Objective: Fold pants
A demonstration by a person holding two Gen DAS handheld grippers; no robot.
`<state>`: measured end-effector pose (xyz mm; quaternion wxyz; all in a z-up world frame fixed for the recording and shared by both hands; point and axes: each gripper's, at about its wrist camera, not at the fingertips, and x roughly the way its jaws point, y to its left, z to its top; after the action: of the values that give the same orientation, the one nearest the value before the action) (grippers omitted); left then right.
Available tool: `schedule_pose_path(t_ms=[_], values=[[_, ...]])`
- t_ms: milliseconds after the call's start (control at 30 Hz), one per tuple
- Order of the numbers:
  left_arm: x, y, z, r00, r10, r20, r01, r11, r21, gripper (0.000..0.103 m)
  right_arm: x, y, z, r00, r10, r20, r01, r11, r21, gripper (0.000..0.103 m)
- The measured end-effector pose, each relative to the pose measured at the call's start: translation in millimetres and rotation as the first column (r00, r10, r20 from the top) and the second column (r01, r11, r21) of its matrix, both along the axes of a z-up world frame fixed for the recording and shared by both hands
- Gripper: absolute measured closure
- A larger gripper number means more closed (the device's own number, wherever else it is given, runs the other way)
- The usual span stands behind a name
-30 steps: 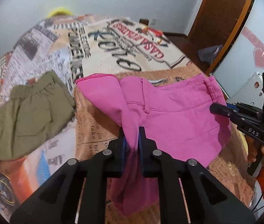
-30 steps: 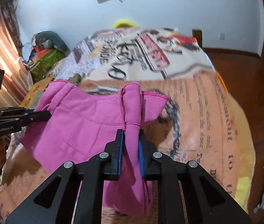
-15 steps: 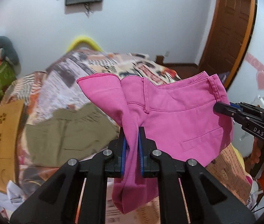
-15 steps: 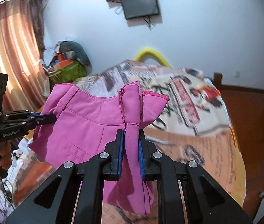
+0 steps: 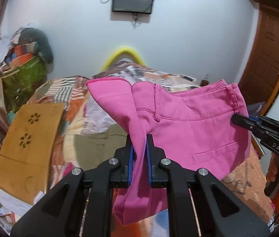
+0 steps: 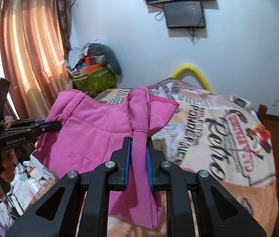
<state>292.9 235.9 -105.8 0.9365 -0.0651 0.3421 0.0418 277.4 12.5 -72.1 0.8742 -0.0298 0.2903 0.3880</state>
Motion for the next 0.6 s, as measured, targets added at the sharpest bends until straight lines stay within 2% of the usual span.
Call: schedule_pose_path(t_ms=[233,600], values=[[26,53,-45,0.997,0.047,-0.056,-0.049,0.998,-0.034,0.092,30,55,-36,0.998,0.039,-0.039,-0.041,0.998,-0.054,0.09],[85,85,-146,0.981,0.044,-0.191,-0.058,0.996,-0.067,0.092,80,100,-121,0.991,0.029,-0.134,-0.056,0.978,-0.199,0.09]])
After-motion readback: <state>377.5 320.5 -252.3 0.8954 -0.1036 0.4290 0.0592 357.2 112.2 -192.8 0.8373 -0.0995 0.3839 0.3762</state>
